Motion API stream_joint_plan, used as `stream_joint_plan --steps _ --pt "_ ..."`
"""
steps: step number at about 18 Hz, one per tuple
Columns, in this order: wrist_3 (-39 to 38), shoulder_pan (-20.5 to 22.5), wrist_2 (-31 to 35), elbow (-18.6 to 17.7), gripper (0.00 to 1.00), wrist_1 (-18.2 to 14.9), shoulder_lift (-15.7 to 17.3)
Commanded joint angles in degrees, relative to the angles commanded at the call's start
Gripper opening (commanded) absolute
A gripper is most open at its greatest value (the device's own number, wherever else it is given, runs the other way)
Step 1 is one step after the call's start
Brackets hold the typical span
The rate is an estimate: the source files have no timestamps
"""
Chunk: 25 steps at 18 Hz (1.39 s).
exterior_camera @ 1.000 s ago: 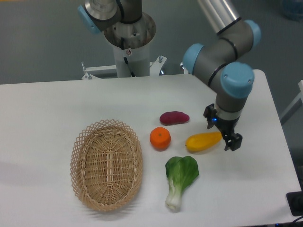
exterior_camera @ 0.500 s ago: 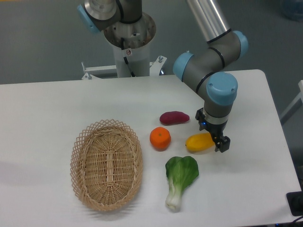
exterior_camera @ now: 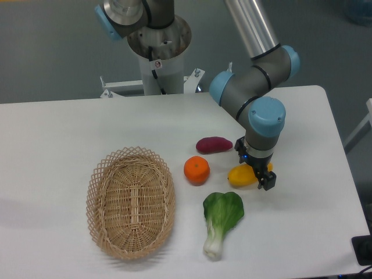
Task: Pick up the mango from the table
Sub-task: 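Close the gripper around the yellow mango, then lift the held mango up and carry it toward the basket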
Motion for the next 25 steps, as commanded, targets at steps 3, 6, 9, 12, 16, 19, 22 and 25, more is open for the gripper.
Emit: stream_joint_plan --steps 3,6,9,12,16,19,22,25 --pt "0.0 0.0 0.0 -0.18 0.79 0.71 0.17" --pt "0.0 0.0 -0.09 -0.09 0.63 0.71 0.26" --pt "0.0 0.0 -0.18 0.08 0.55 0.71 0.61" --pt "0.0 0.09 -0.26 0.35 0.51 0.62 0.79" --pt "0.18 0.79 -0.88 2.45 0.51 0.54 2.37" --pt "-0.17 1.67 -5.08 4.3 0.51 -0.26 4.74" --pt "-1.31 3.6 -10.01 5.61 0.51 -0.43 6.59" --pt "-6.83 3.25 -15.45 8.68 0.51 -2.01 7.64"
